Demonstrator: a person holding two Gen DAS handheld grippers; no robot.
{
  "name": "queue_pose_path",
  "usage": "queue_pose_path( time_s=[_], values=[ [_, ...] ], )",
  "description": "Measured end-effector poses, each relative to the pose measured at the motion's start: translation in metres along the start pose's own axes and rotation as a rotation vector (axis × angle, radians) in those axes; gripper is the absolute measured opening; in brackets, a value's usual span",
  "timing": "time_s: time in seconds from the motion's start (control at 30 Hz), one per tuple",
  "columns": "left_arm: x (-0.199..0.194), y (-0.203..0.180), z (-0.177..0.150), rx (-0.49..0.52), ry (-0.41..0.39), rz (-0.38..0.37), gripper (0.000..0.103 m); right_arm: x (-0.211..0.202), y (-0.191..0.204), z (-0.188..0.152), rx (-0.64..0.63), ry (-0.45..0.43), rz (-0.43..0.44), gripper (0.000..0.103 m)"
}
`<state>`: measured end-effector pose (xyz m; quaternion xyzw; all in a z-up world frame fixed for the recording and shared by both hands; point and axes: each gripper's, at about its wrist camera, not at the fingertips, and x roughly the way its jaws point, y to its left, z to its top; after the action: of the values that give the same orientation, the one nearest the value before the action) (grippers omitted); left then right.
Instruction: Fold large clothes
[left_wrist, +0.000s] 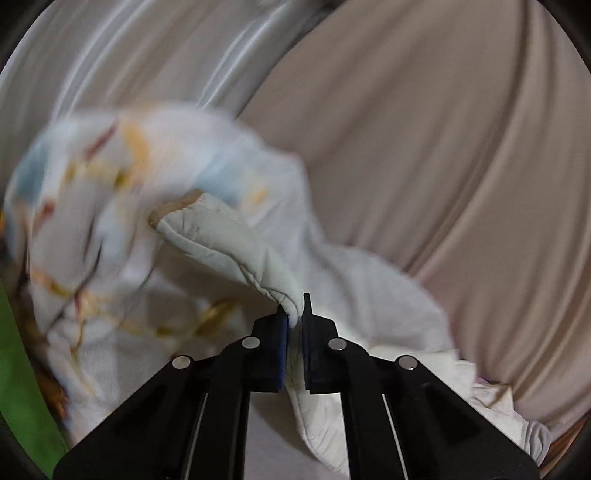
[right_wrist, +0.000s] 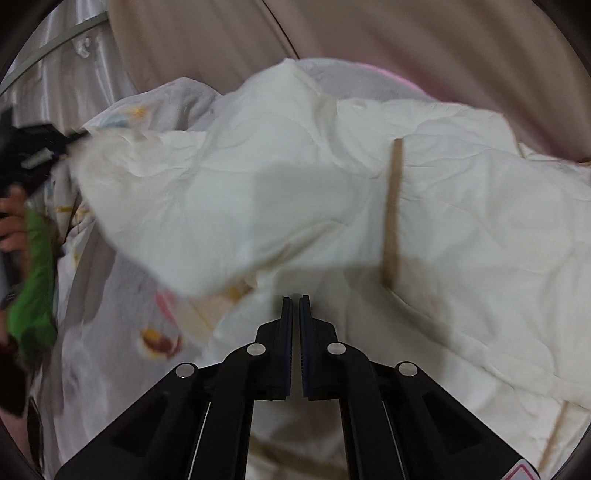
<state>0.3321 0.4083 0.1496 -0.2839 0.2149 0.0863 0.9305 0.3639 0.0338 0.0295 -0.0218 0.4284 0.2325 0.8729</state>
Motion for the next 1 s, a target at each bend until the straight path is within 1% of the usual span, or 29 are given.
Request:
queue_pose_path(
  time_s=[0.1,0.17,0.2,0.27,0.3,0.37,0.4,0.43,0.53,0.6,0.67,0.7,0.73,0.77,0.8,0.83,0.87,0.9,0.93,0.97,1.0],
  values=[
    [-0.038,-0.052,0.015,0.091,-0.083,-0.104,0.005,0.019,-0.006,-0.001,0.029,0.041,0.011,0.001],
    [-0.057,-0.093,0.018,0.142,-0.122,-0.179,0.005,0.018,-0.008,-0.004,0.029,0.03,0.019,0.001],
    [-0.065,-0.118,0.019,0.168,-0.132,-0.228,0.005,0.017,-0.008,-0.005,0.03,0.029,0.021,0.001],
    [-0.072,-0.171,0.013,0.217,-0.12,-0.32,0.005,0.011,-0.012,-0.009,0.046,0.02,0.038,0.001],
    [-0.07,-0.196,0.01,0.242,-0.111,-0.354,0.005,0.005,-0.016,-0.013,0.06,0.014,0.052,0.001],
    [-0.07,-0.251,-0.006,0.308,-0.089,-0.417,0.005,-0.014,-0.02,-0.027,0.076,-0.004,0.08,0.001],
    [-0.067,-0.276,-0.016,0.336,-0.071,-0.448,0.005,-0.029,-0.021,-0.038,0.064,-0.014,0.086,0.001],
    [-0.065,-0.295,-0.026,0.361,-0.055,-0.469,0.005,-0.043,-0.021,-0.049,0.041,-0.023,0.076,0.001],
    [-0.051,-0.36,-0.074,0.452,0.012,-0.522,0.005,-0.083,-0.026,-0.084,-0.029,-0.03,0.061,0.001],
    [-0.029,-0.398,-0.116,0.498,0.086,-0.555,0.005,-0.111,-0.04,-0.117,-0.051,-0.026,0.05,0.001],
    [-0.013,-0.425,-0.165,0.551,0.142,-0.55,0.007,-0.133,-0.062,-0.147,-0.036,-0.014,0.017,0.001],
    [-0.004,-0.437,-0.194,0.585,0.182,-0.541,0.01,-0.146,-0.077,-0.163,-0.014,-0.017,-0.008,0.001],
    [0.008,-0.447,-0.22,0.612,0.22,-0.531,0.011,-0.158,-0.092,-0.179,0.008,-0.021,-0.047,0.001],
    [0.025,-0.456,-0.251,0.643,0.277,-0.52,0.012,-0.17,-0.103,-0.186,0.025,-0.031,-0.078,0.001],
    [0.024,-0.457,-0.279,0.665,0.325,-0.509,0.022,-0.181,-0.115,-0.196,0.046,-0.046,-0.107,0.001],
    [0.023,-0.456,-0.306,0.679,0.369,-0.488,0.042,-0.193,-0.128,-0.205,0.072,-0.06,-0.14,0.001],
    [0.035,-0.454,-0.329,0.681,0.411,-0.451,0.053,-0.209,-0.146,-0.215,0.107,-0.079,-0.176,0.002],
    [0.028,-0.444,-0.349,0.671,0.433,-0.439,0.068,-0.221,-0.16,-0.222,0.138,-0.094,-0.192,0.002],
    [0.025,-0.434,-0.362,0.655,0.452,-0.429,0.077,-0.231,-0.171,-0.226,0.164,-0.108,-0.206,0.003],
    [0.028,-0.423,-0.366,0.635,0.473,-0.427,0.078,-0.245,-0.187,-0.23,0.201,-0.13,-0.236,0.005],
    [0.028,-0.414,-0.369,0.616,0.497,-0.439,0.078,-0.254,-0.199,-0.231,0.226,-0.149,-0.256,0.01]
  ],
)
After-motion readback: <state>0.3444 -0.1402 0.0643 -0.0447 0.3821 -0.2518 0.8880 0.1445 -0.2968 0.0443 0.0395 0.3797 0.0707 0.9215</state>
